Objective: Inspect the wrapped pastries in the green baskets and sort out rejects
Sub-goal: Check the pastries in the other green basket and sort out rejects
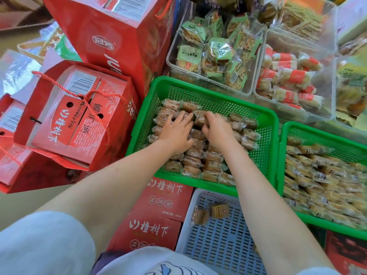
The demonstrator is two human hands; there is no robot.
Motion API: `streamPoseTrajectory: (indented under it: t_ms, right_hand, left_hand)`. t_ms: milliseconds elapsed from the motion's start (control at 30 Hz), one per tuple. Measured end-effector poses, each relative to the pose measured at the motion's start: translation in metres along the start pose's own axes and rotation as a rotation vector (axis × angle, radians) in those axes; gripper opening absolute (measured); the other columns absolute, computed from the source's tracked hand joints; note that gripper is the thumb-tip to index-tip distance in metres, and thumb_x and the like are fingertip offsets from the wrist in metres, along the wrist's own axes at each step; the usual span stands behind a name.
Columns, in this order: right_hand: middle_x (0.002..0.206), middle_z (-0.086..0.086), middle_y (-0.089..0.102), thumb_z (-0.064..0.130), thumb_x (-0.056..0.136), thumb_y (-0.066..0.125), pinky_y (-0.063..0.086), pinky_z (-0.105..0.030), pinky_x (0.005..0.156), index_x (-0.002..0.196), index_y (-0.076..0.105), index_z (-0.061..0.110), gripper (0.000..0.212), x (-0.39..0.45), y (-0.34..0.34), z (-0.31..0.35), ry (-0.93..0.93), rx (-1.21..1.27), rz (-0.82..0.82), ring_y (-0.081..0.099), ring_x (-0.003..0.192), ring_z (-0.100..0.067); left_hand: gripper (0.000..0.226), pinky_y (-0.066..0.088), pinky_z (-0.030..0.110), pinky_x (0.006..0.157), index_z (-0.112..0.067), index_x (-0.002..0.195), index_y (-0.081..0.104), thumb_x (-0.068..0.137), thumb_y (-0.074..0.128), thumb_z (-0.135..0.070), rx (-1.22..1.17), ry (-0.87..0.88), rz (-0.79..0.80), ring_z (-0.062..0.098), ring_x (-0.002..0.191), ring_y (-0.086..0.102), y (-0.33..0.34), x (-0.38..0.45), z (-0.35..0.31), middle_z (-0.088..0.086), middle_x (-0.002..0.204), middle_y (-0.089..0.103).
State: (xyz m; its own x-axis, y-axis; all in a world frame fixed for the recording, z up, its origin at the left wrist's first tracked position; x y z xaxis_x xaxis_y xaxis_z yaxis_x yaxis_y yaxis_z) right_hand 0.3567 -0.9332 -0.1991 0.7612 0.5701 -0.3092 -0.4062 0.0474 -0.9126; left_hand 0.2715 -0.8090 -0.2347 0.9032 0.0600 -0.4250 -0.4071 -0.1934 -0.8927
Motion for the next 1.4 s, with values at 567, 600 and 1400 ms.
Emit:
streamPoseTrajectory:
  t_ms: [567, 600, 1400]
  right_hand:
    - [0.115, -0.007, 0.072, 0.022, 0.099, 0.059, 0.056, -0.034, 0.074, 0.121, 0.061, 0.017, 0.023, -0.149, -0.035, 0.02, 0.344, 1.472, -0.096, 0.069, 0.097, -0.023]
    - [0.115, -0.007, 0.071, 0.022, 0.098, 0.061, 0.057, -0.035, 0.075, 0.122, 0.06, 0.018, 0.024, -0.162, -0.036, 0.026, 0.326, 1.478, -0.092, 0.069, 0.096, -0.023]
    - [0.06, 0.004, 0.042, 0.026, 0.107, 0.04, 0.031, -0.028, 0.049, 0.082, 0.052, 0.021, 0.028, -0.302, -0.029, 0.062, 0.259, 0.869, -0.683, 0.036, 0.051, -0.008]
  left_hand:
    - [0.031, 0.057, 0.03, 0.083, -0.024, 0.123, 0.067, 0.094, 0.067, -0.038, -1.547, -0.175, -0.145, 0.016, 0.106, 0.069, -0.065, -0.119, -0.029, -0.004, 0.116, 0.071]
    - [0.036, 0.059, 0.033, 0.081, -0.021, 0.121, 0.069, 0.09, 0.072, -0.039, -1.646, -0.192, -0.161, 0.019, 0.105, 0.07, -0.061, -0.132, -0.03, 0.0, 0.116, 0.072]
    - [0.017, 0.031, 0.034, 0.048, -0.013, 0.092, 0.048, 0.107, 0.042, -0.018, -1.116, -0.07, -0.615, 0.008, 0.047, 0.037, -0.027, -0.259, -0.095, -0.004, 0.06, 0.047]
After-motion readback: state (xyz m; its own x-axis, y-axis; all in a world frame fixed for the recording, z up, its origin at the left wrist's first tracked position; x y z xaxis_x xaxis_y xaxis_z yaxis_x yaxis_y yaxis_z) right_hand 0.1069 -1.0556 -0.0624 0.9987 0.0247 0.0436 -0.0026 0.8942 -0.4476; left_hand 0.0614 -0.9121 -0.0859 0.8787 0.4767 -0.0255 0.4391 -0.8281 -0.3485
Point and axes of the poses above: each hand's wrist, its own x-axis towards the middle knuckle, its own y-axis out of the palm, z = x × y, the point moved 1 cm from there along x, towards the middle knuckle
